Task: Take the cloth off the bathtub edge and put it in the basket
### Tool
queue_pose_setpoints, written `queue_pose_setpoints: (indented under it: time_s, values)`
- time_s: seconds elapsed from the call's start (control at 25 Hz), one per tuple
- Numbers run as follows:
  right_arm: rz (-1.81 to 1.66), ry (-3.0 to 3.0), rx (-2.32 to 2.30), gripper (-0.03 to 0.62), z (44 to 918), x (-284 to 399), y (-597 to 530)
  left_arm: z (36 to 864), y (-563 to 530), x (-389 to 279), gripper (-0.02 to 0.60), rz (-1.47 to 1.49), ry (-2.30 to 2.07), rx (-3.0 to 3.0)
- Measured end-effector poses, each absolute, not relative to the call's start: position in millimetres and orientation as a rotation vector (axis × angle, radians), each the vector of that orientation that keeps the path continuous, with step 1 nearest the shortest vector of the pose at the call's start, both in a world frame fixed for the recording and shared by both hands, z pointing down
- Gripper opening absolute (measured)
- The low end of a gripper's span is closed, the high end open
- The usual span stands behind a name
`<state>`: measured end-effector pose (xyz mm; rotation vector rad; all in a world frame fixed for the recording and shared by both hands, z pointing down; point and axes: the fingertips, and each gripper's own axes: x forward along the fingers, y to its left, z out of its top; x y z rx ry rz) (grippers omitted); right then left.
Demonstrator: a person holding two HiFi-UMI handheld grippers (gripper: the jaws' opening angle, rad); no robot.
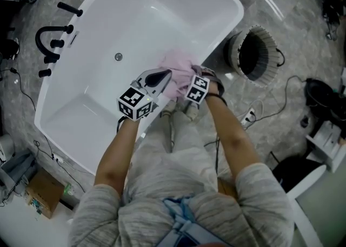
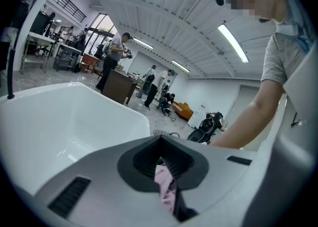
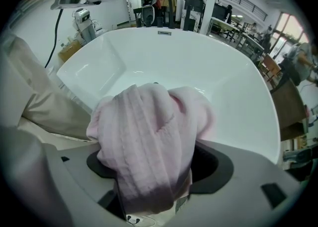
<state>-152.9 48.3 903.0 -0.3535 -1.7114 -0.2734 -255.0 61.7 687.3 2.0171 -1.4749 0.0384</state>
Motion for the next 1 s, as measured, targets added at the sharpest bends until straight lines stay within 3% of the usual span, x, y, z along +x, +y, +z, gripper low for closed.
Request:
queue_pose_setpoints:
  time_s: [0.48,1.0]
  values:
    - [-0.230,-1.716,-0.363,0.170,891.0,-153.1,53.4,684.8,62.8,-250.3,0.002,0.028,-1.484,2.006]
    - [-0.078,-1.783,-0.299,0.128,863.9,-154.8,58.2,672.9,69.3,-260.8,0.002,0.033,-1.516,2.001]
